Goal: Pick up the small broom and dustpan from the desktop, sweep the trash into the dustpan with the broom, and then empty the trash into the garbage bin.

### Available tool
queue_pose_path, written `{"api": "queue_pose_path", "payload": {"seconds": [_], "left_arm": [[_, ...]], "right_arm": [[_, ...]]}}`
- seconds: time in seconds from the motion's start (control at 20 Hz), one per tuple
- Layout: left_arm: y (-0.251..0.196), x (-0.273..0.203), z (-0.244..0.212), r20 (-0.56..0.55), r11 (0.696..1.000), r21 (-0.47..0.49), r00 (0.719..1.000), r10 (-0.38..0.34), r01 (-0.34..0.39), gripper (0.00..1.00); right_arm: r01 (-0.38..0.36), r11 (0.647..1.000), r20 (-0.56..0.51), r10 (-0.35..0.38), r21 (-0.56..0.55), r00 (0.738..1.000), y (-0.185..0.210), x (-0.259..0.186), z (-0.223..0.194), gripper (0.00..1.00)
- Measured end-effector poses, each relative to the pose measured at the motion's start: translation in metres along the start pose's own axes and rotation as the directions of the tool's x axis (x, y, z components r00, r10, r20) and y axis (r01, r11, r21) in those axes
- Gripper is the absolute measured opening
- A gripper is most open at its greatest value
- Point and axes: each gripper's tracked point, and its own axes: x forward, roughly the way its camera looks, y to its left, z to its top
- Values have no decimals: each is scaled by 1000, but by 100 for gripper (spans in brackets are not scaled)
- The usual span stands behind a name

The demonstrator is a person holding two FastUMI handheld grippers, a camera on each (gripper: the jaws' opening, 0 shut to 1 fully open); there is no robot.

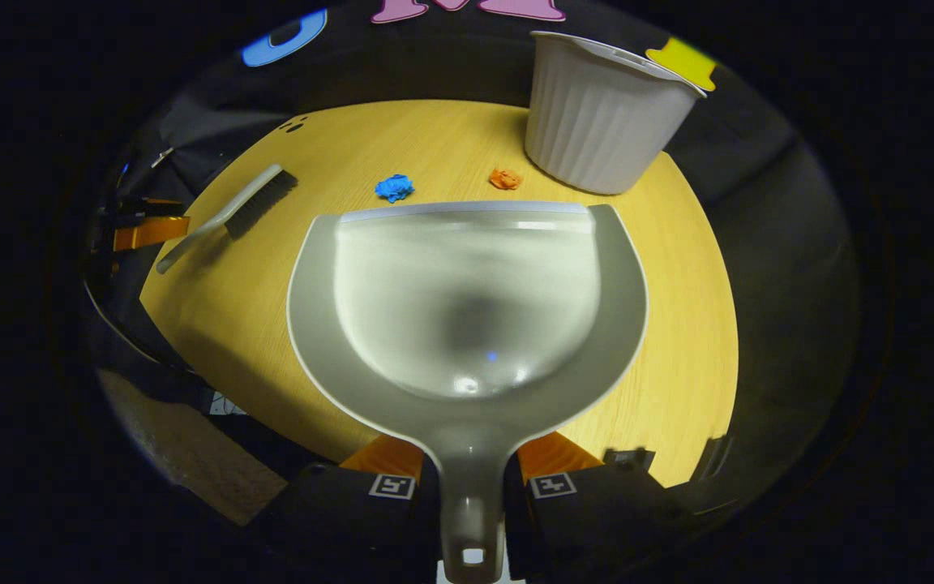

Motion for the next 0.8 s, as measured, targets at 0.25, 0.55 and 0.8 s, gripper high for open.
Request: {"api": "queue_pose_path", "payload": {"seconds": [0.25,0.55,0.8], "left_arm": [[18,44,-16,-120,999,-27,993,18,-22,88],[21,76,-33,-213,999,-43,977,-7,-2,72],[19,79,-31,-227,999,-29,974,-23,17,48]], "right_arm": [[49,999,2,-49,24,999,-14,-16,-20,41],[79,996,-19,-78,39,997,-16,-29,-45,36],[74,995,-20,-73,72,997,-14,-30,-46,36]]}}
